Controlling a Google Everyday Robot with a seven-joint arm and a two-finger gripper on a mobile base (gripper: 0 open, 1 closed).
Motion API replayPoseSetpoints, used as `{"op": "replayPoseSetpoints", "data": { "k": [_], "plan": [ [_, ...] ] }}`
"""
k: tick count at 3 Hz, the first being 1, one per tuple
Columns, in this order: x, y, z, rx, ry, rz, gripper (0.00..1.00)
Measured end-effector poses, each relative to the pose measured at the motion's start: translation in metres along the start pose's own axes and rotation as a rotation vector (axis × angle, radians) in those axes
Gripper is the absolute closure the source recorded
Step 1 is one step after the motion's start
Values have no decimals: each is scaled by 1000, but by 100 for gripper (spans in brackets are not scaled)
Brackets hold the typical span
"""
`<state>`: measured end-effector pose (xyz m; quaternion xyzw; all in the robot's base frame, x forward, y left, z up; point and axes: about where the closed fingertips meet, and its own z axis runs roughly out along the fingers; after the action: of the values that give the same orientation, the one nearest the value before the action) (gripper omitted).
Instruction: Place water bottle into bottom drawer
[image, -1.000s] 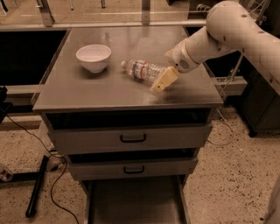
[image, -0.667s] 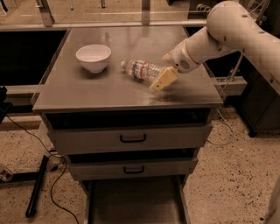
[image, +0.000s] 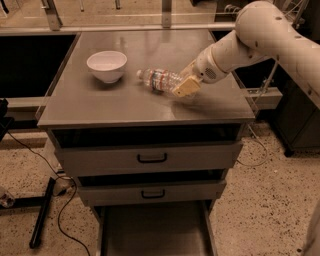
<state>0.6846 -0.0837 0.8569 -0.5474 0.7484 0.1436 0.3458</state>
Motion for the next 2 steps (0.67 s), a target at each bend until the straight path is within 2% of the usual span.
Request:
{"op": "replayPoseSetpoints", "data": {
  "k": [1, 2],
  "plan": [
    [0, 0, 0, 0, 0, 0, 88],
    [0, 0, 0, 0, 0, 0, 100]
  ]
}}
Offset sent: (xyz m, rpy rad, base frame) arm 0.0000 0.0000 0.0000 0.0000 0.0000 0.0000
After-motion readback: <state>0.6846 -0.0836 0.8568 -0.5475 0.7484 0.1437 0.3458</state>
